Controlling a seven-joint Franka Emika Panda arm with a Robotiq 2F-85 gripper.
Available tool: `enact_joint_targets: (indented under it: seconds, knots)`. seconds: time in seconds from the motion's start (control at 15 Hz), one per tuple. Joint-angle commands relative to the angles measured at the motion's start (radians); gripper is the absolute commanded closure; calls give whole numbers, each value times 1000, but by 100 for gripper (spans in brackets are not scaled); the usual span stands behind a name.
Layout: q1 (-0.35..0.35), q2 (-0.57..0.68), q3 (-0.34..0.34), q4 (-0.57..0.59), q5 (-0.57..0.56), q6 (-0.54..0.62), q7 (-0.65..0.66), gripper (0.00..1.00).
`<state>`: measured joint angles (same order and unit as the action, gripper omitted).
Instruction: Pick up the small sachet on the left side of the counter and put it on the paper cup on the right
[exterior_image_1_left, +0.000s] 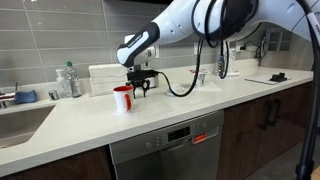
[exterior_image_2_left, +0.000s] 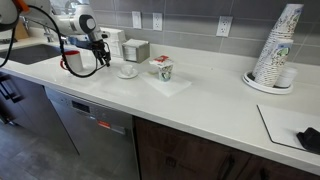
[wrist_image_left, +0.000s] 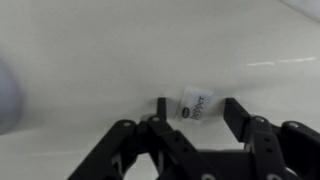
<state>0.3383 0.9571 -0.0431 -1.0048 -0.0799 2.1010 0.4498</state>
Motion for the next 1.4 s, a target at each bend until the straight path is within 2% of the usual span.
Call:
enact_joint_targets:
  seconds: [0.0,0.2,0.27,0.47,0.6,0.67,0.73,0.93,1.0,1.07,1.2,1.27,1.33]
  knots:
    - [-11,46,6,55,7,-24,-15,39]
    - [-17,51,12,64,15,-34,-23,52]
    - [-18,53,14,65,17,-38,-23,53]
    - [-18,54,20,72,20,-37,-24,73]
    - [-18,56,20,77,16,-38,-24,73]
    - [-17,57,22,78,16,-37,-24,79]
    - [-17,56,20,78,13,-36,-23,78]
    - [-15,49,20,76,10,-31,-26,87]
    - [-13,41,19,71,8,-29,-27,96]
    - [-13,36,17,70,4,-27,-28,93]
    - [-18,11,18,60,7,-39,-34,97]
    - [-20,0,16,58,5,-44,-38,95]
    - [-27,-20,17,52,12,-60,-42,99]
